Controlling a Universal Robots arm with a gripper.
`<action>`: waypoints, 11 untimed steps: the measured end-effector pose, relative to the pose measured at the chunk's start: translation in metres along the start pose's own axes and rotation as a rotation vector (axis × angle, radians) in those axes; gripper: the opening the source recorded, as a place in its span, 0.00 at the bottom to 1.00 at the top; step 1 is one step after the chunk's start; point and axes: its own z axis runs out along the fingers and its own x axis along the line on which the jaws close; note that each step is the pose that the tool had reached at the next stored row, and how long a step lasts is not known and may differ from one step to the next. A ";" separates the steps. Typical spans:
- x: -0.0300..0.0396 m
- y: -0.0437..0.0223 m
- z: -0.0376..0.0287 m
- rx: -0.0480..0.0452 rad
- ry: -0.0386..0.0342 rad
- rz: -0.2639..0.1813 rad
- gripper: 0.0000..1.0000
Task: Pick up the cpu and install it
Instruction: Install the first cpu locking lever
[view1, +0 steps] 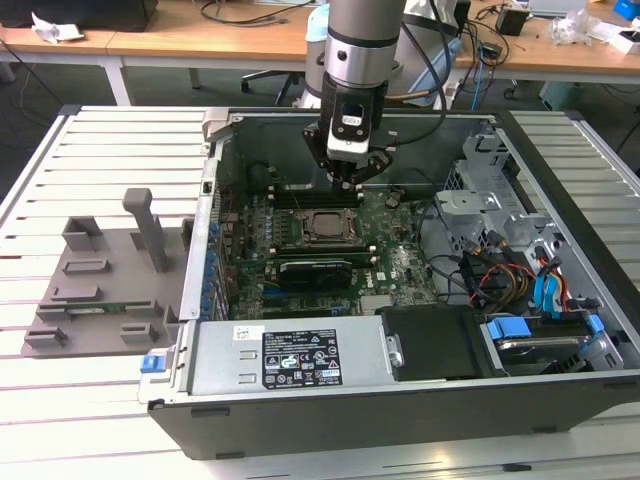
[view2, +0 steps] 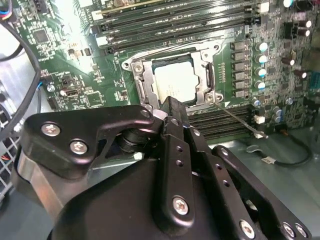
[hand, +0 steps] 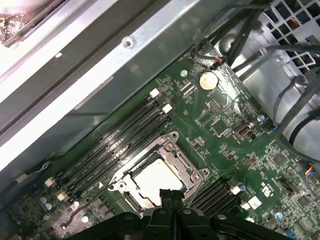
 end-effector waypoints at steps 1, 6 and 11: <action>0.0000 0.0000 0.0000 -0.0001 -0.0006 -0.011 0.11; 0.0000 0.0000 0.0000 -0.0009 -0.0044 -0.089 0.11; 0.0000 0.0000 0.0000 -0.0017 -0.0078 -0.159 0.11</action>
